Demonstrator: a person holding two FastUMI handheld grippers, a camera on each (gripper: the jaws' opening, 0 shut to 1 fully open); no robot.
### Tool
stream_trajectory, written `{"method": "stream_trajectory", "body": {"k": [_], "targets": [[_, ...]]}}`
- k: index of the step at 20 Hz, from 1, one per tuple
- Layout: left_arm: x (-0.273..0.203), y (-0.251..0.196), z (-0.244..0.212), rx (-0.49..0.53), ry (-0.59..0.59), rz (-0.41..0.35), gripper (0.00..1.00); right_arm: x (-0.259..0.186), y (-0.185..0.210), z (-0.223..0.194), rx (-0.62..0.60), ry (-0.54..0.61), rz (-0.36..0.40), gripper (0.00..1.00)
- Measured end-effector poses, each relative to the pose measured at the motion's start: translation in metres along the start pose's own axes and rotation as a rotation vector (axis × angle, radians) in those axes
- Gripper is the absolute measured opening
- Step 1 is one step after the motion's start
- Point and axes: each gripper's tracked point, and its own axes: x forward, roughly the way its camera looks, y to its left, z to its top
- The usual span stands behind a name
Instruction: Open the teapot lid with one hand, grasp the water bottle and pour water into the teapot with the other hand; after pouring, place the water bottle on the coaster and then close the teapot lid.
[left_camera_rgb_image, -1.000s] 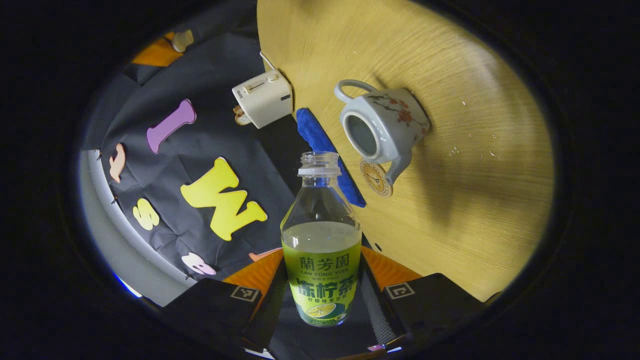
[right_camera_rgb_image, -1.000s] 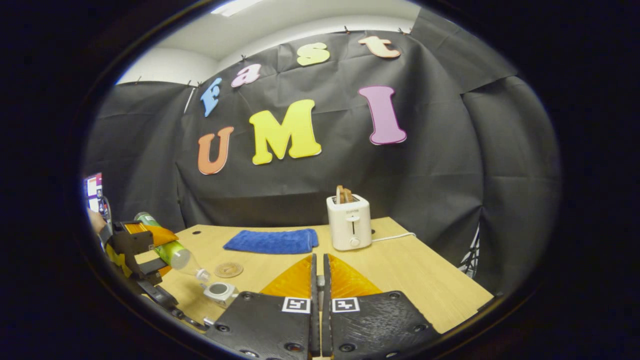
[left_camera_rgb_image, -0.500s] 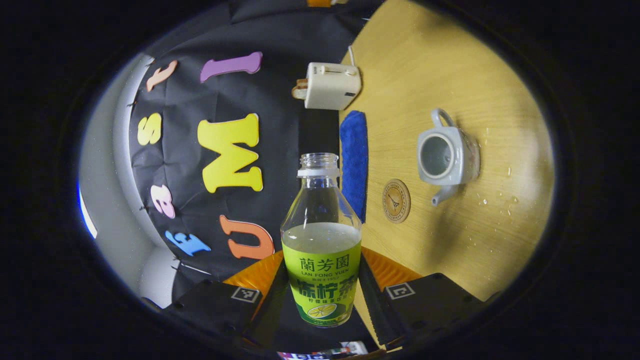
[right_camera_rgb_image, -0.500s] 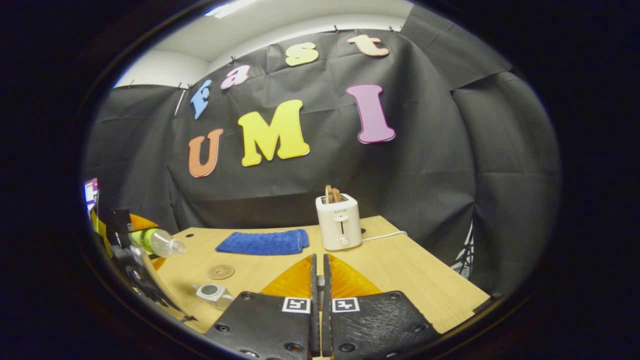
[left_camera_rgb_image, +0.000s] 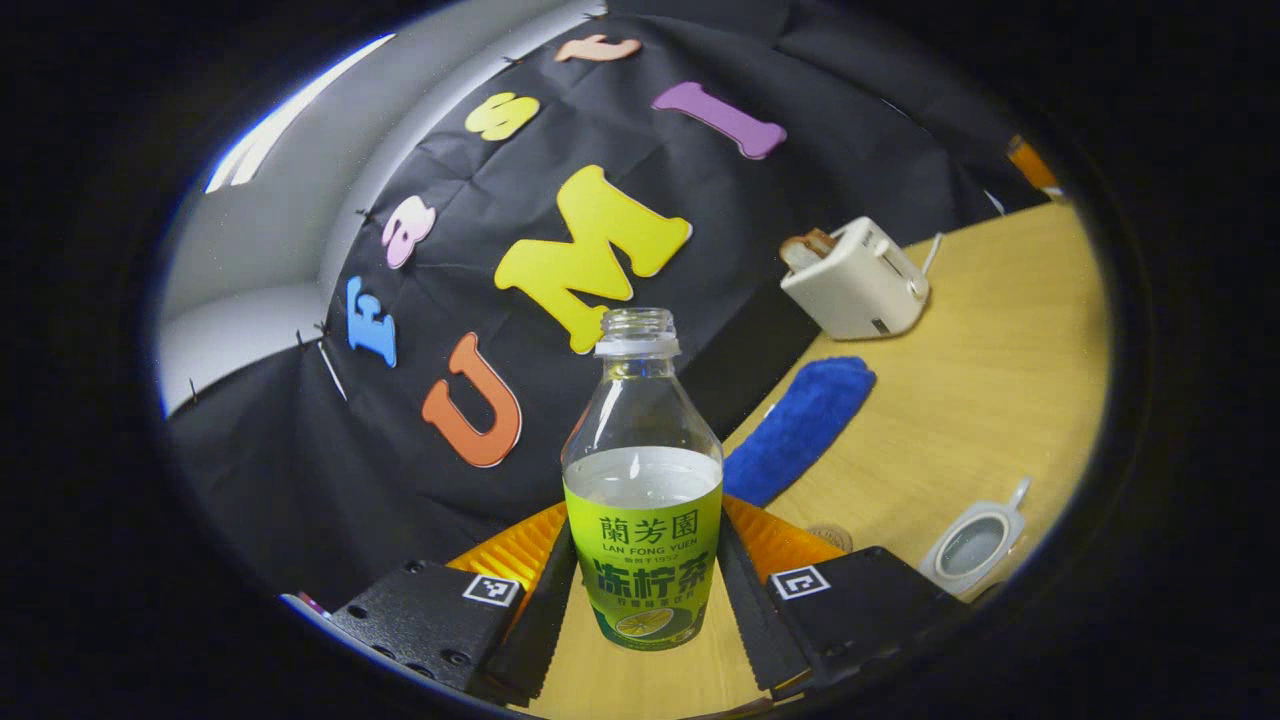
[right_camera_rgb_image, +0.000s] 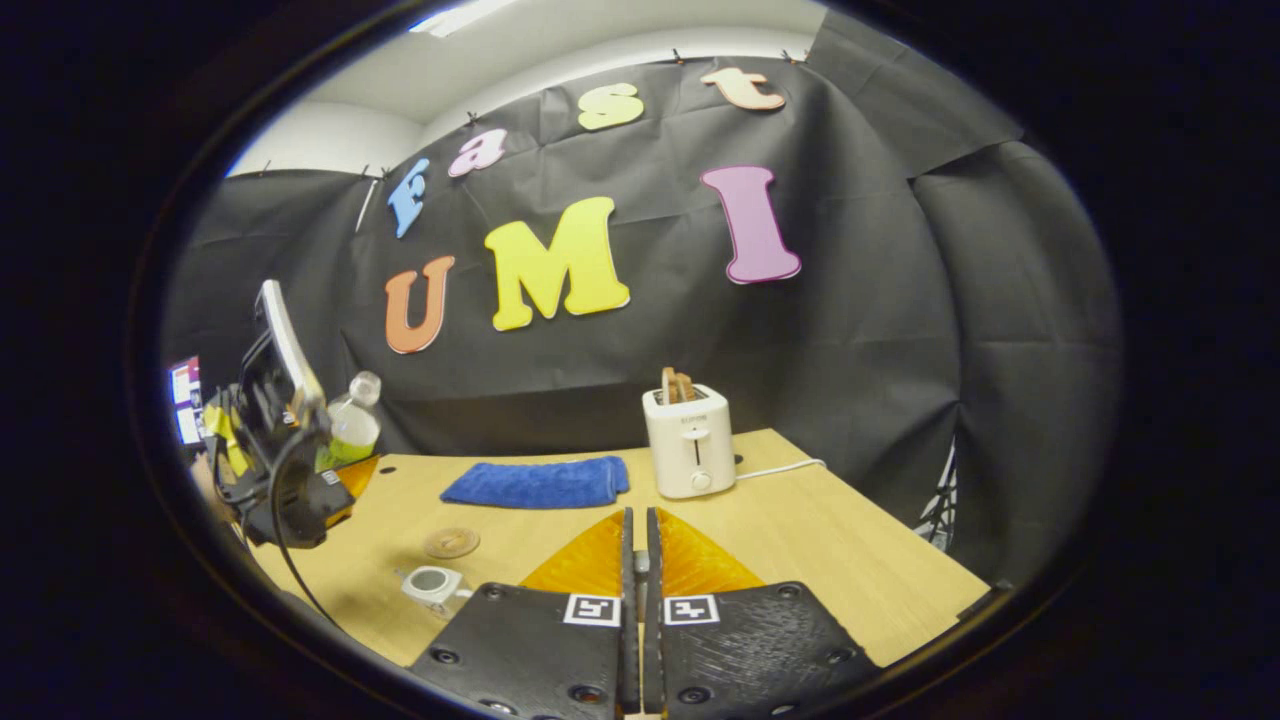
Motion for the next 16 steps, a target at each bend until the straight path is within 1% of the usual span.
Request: {"method": "stream_trajectory", "body": {"k": [1, 3, 6, 8, 9, 10, 13, 15, 16], "targets": [[0.010, 0.001, 0.004, -0.086, -0.025, -0.004, 0.76, 0.001, 0.000, -0.003, -0.006, 0.004, -0.001, 0.01], [0.013, -0.004, -0.001, -0.261, -0.053, -0.011, 0.76, 0.002, 0.003, -0.005, -0.013, 0.009, -0.001, 0.01], [0.036, -0.013, -0.009, -0.537, -0.049, -0.034, 0.76, 0.004, 0.005, -0.006, -0.009, 0.009, 0.001, 0.02], [0.055, -0.012, -0.012, -0.679, -0.058, -0.044, 0.78, 0.008, 0.004, -0.011, -0.004, 0.015, -0.002, 0.01], [0.058, -0.013, -0.017, -0.711, -0.054, -0.045, 0.78, 0.010, 0.004, -0.014, -0.001, 0.022, -0.003, 0.01], [0.064, -0.018, -0.023, -0.717, -0.040, -0.054, 0.78, 0.012, 0.003, -0.017, 0.001, 0.034, -0.005, 0.01], [0.074, -0.039, -0.039, -0.726, 0.009, -0.087, 0.78, 0.019, -0.003, -0.028, -0.004, 0.063, -0.021, 0.02], [0.078, -0.050, -0.044, -0.730, 0.030, -0.104, 0.78, 0.023, -0.005, -0.034, -0.003, 0.079, -0.028, 0.01], [0.080, -0.053, -0.044, -0.714, 0.032, -0.110, 0.78, 0.023, -0.007, -0.035, -0.001, 0.085, -0.034, 0.01]]}}
